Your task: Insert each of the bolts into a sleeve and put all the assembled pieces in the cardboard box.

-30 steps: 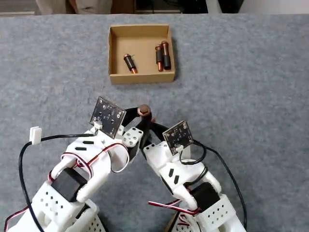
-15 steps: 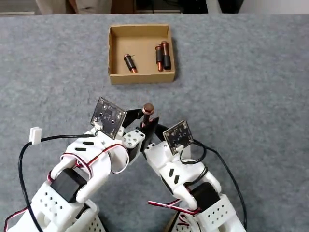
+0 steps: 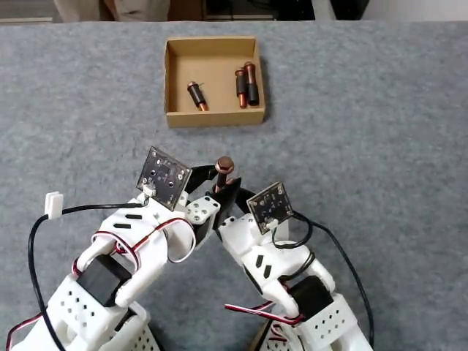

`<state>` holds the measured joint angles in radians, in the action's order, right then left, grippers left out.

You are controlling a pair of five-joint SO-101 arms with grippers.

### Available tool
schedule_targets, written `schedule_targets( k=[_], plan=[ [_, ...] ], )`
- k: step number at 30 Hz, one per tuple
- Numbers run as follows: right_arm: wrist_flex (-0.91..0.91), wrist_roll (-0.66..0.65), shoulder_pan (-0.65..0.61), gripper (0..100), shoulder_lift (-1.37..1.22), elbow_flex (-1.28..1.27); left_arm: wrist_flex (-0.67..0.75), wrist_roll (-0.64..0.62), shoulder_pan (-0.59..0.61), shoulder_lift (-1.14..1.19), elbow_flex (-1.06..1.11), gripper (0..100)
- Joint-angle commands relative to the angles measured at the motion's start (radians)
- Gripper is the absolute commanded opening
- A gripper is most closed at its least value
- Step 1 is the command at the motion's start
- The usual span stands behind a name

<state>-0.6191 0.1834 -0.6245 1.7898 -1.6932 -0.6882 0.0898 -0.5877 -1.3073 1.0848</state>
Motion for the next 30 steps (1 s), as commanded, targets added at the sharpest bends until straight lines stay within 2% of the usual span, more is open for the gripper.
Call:
schedule_targets(
  k=[1,3,7,13,26,30],
  plan=[
    [0.008,0.002,-0.010,0.2,0.018,-0.001,-0.005,0.008,-0.005,-0.015,-0.051,15],
    [0.008,0.002,-0.010,0.2,0.018,-0.001,-0.006,0.009,-0.005,-0.015,-0.052,15],
    [0.008,0.002,-0.010,0.2,0.018,-0.001,-0.035,0.043,0.026,-0.015,-0.052,22],
    [0.008,0.002,-0.010,0.2,0.018,-0.001,-0.048,0.069,0.078,-0.015,-0.078,22],
    [0.057,0.002,-0.004,0.2,0.018,0.001,-0.049,0.064,0.091,-0.015,-0.219,22],
    [0.097,0.002,0.087,0.2,0.010,0.062,-0.049,0.064,0.233,-0.015,-0.242,22]
  ],
)
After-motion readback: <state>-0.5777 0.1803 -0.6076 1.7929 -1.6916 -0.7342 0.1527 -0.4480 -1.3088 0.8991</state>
